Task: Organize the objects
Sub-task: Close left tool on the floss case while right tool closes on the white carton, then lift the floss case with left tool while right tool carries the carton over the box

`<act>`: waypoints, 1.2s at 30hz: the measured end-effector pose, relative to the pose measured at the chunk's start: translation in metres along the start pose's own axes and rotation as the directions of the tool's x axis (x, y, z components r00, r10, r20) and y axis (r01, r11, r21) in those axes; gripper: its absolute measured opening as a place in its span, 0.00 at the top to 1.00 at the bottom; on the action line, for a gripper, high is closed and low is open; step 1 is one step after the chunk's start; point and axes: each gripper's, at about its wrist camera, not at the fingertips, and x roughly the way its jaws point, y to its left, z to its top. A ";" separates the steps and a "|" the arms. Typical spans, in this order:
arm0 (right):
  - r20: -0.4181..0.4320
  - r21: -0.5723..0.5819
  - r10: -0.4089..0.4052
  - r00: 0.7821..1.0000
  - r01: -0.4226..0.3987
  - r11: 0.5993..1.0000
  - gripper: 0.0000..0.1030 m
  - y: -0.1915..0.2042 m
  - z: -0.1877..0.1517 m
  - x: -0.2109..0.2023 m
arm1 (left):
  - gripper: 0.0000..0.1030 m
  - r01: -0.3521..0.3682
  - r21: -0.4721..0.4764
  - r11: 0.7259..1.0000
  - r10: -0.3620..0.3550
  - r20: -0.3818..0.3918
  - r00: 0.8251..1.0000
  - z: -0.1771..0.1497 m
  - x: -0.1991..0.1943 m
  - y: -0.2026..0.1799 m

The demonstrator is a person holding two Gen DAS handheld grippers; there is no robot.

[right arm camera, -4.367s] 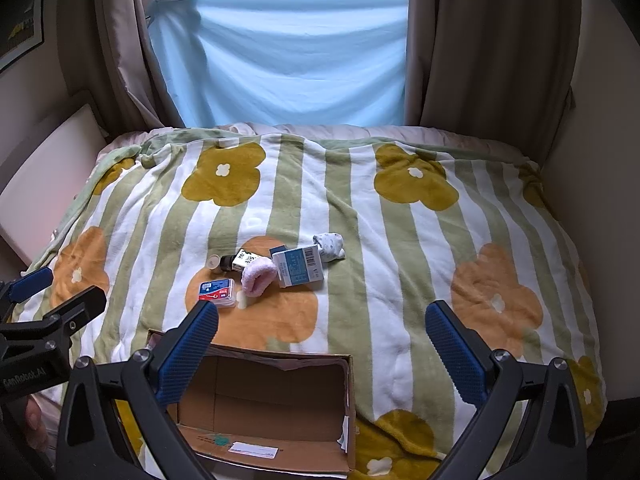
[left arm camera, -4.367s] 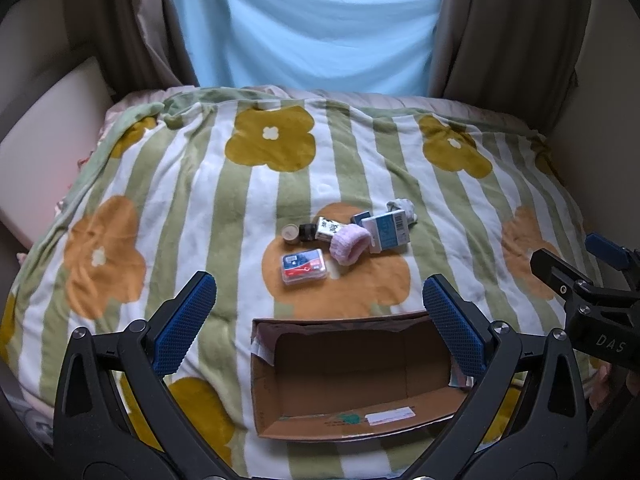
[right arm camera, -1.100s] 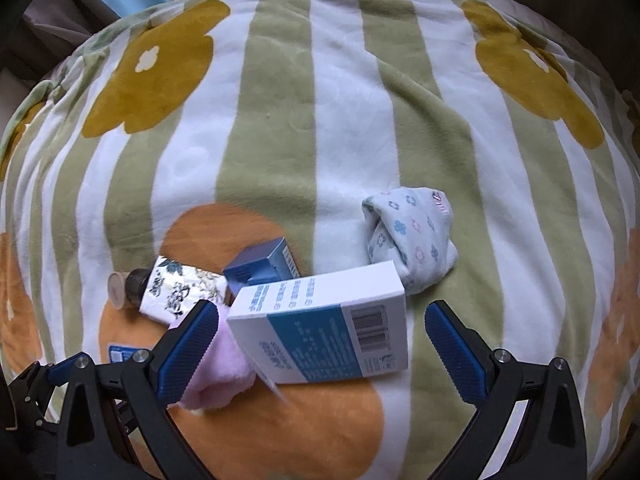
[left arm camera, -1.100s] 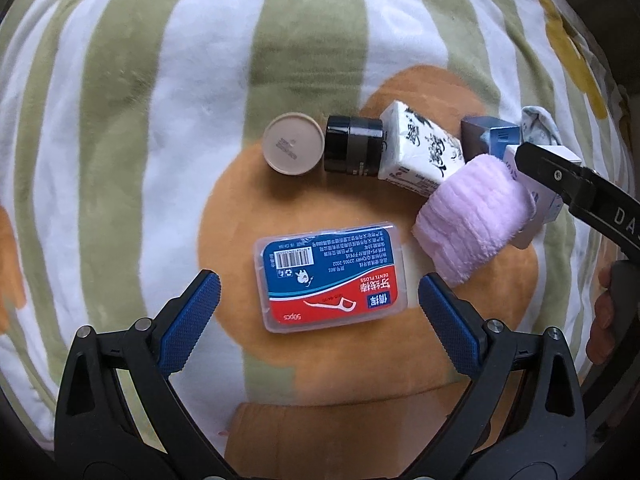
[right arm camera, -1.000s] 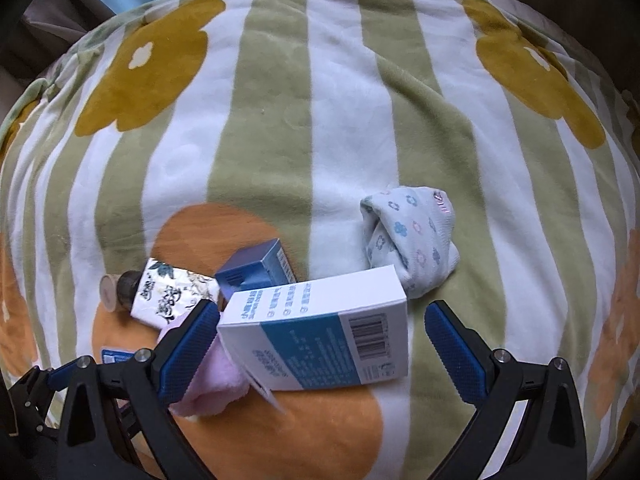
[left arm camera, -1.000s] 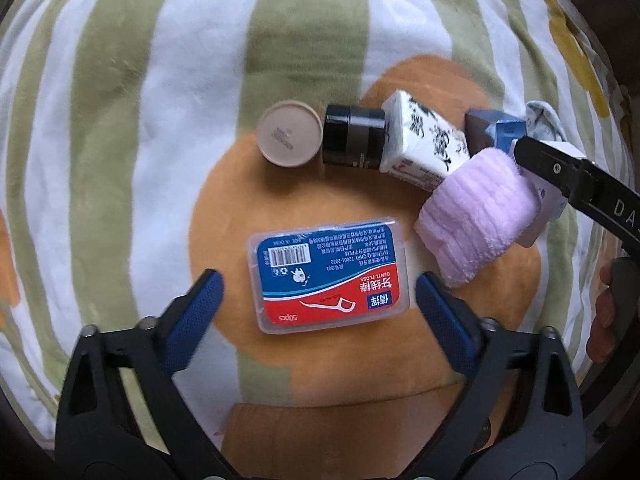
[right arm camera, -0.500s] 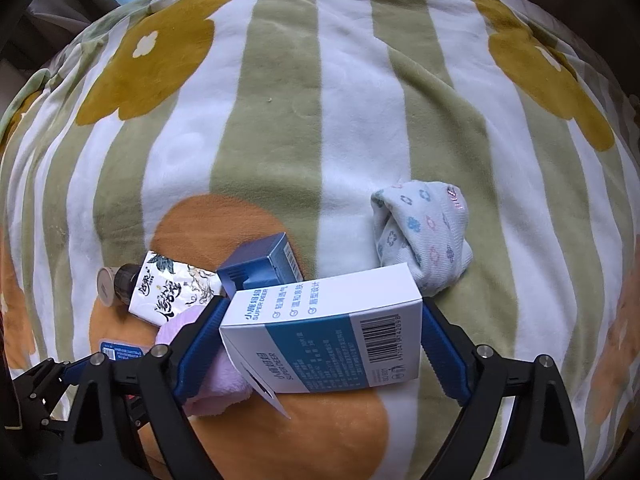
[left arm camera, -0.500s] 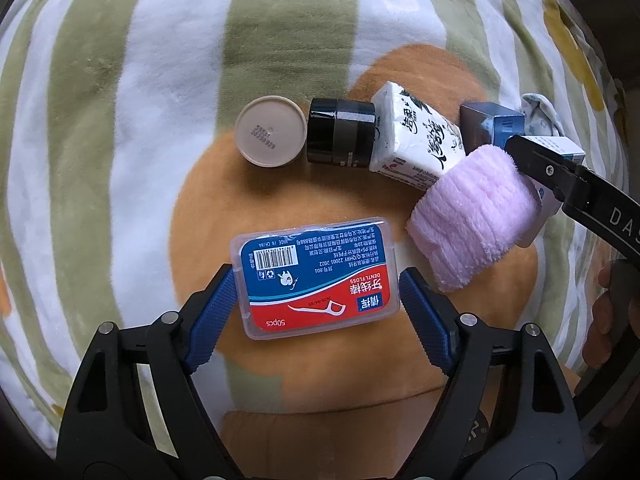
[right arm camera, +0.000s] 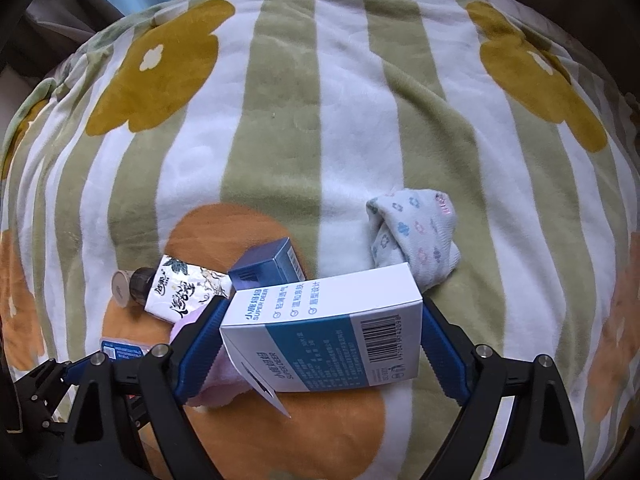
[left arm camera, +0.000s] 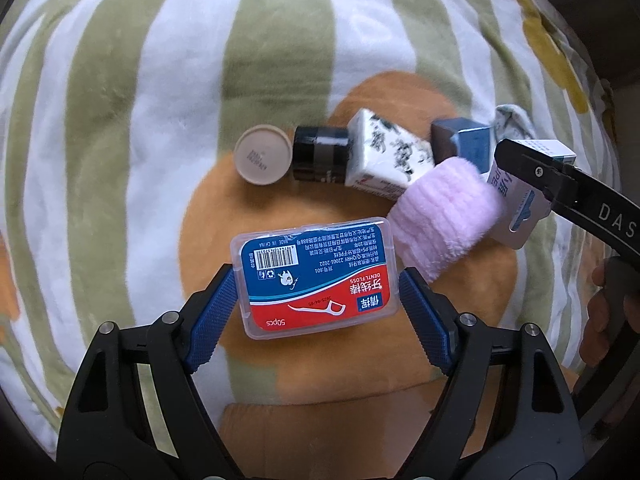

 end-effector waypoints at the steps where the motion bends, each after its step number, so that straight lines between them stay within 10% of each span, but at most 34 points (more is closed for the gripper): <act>1: 0.006 0.001 0.000 1.000 0.000 1.000 0.14 -0.002 0.000 -0.004 | 0.23 -0.001 0.004 1.000 0.001 0.010 1.000 -0.002 -0.003 -0.002; 19: 0.125 0.019 -0.008 0.992 0.006 1.000 0.14 0.024 0.025 -0.075 | 0.23 0.011 0.068 0.998 -0.022 0.177 0.984 -0.045 -0.096 -0.030; 36: 0.201 0.009 -0.004 0.980 0.002 1.000 0.14 0.021 -0.045 -0.172 | 0.23 -0.007 0.101 0.995 -0.024 0.303 0.953 -0.125 -0.184 -0.040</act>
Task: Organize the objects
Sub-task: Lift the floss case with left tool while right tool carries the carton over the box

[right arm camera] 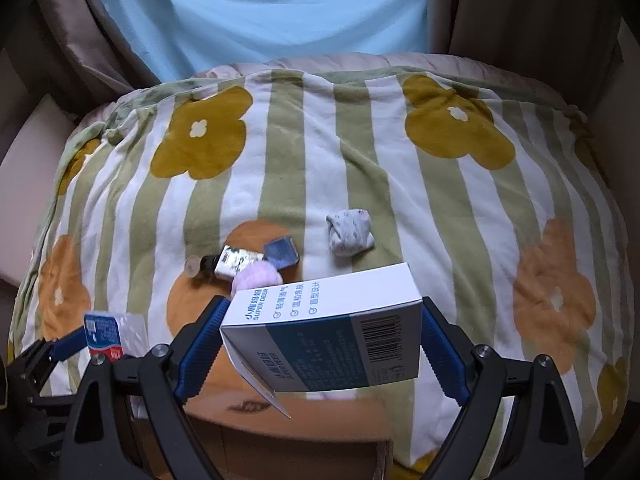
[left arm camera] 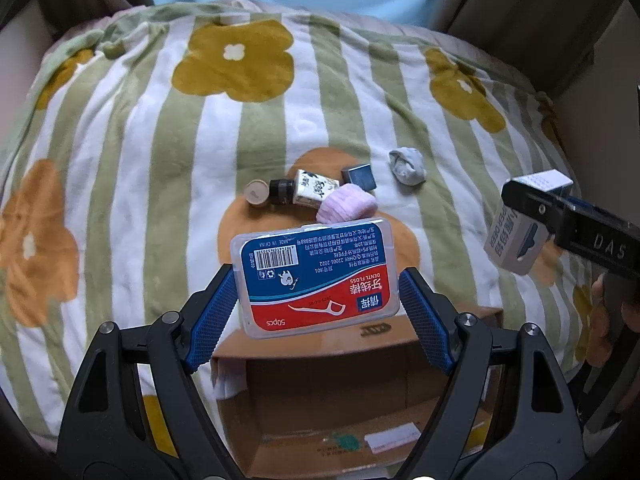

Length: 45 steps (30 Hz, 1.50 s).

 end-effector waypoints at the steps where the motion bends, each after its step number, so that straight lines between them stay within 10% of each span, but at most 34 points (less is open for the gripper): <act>1: 0.003 -0.002 -0.001 1.000 0.001 1.000 0.14 0.000 -0.004 -0.005 | 0.23 -0.001 0.002 1.000 0.001 0.006 1.000 -0.003 -0.005 -0.001; 45: -0.115 -0.023 0.018 0.993 -0.021 1.000 0.14 0.005 -0.167 -0.049 | 0.23 -0.022 -0.017 1.000 0.022 -0.043 0.999 -0.164 -0.049 -0.020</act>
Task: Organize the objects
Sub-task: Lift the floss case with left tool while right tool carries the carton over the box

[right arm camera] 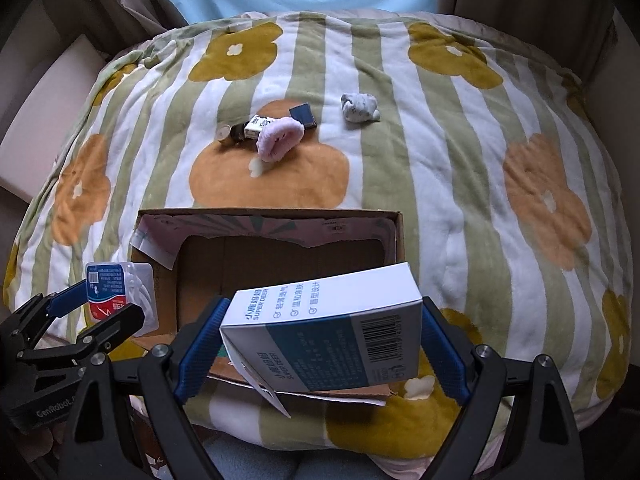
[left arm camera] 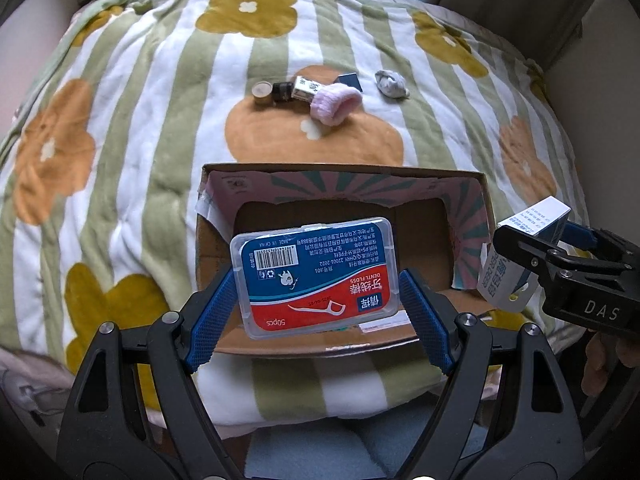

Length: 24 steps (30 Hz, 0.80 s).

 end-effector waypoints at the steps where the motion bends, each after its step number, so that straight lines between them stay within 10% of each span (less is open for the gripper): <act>1: -0.001 0.003 0.001 1.000 -0.001 1.000 0.14 0.000 0.000 0.000 | 0.23 0.001 0.001 1.000 -0.001 0.000 1.000 0.000 0.000 0.000; 24: -0.059 0.076 -0.017 0.998 0.021 0.997 0.14 0.003 0.003 0.027 | 0.23 0.018 0.020 1.000 -0.017 -0.043 0.999 0.007 0.036 0.011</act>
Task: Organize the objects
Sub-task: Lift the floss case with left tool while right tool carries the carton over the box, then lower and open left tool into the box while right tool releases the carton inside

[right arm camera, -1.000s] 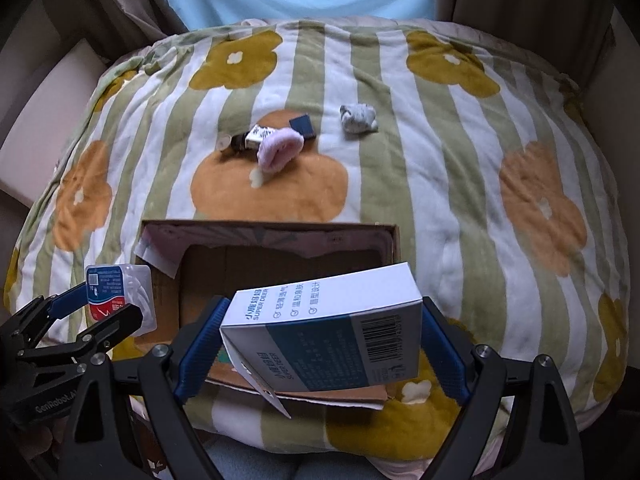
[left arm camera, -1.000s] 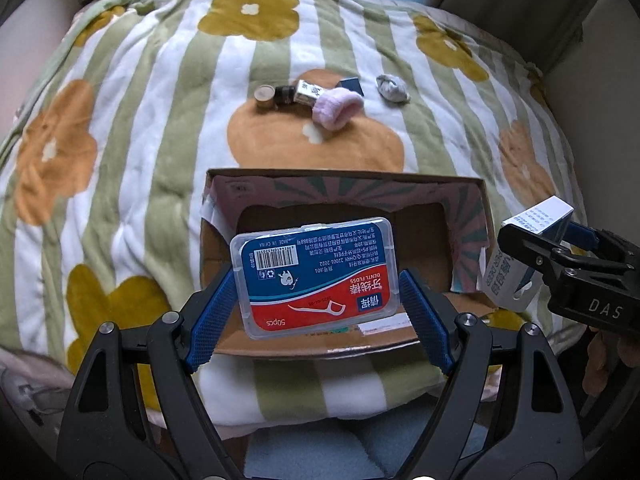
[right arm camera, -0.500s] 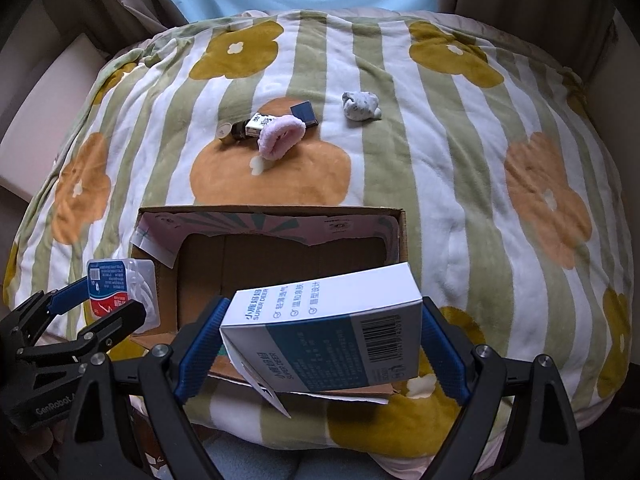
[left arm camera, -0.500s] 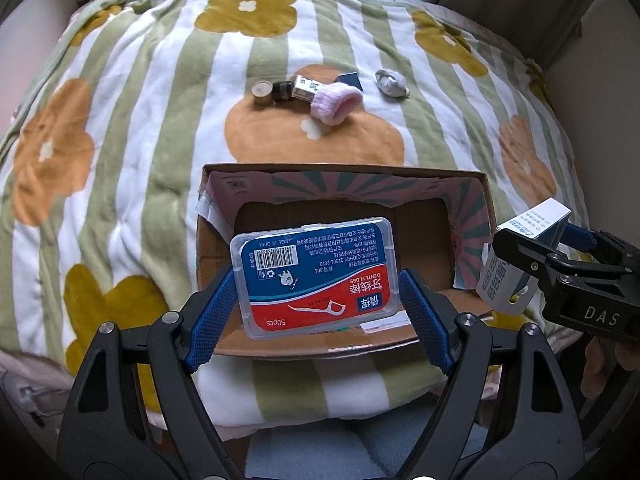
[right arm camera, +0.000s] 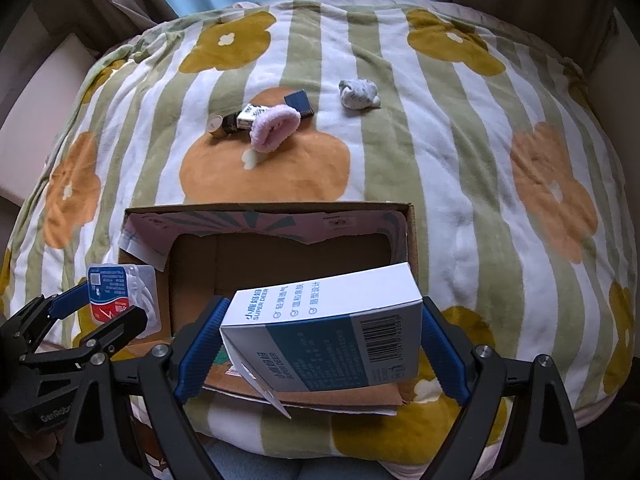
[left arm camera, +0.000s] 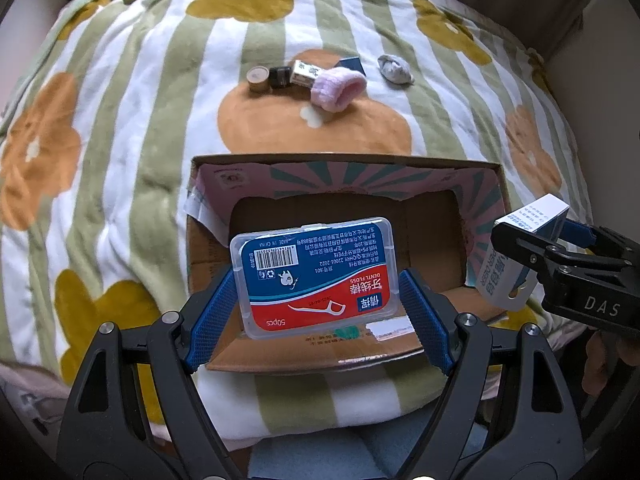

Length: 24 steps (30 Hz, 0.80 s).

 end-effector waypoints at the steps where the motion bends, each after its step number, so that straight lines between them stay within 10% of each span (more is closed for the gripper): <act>1: -0.006 0.006 0.000 1.000 0.000 1.000 0.14 -0.001 0.000 0.004 | 0.23 0.000 0.003 1.000 0.000 -0.004 1.000 0.000 0.003 0.000; 24: -0.137 0.078 -0.007 0.991 0.018 0.997 0.14 -0.001 -0.001 0.089 | 0.23 0.001 0.036 0.999 0.002 -0.086 0.996 0.006 0.088 0.020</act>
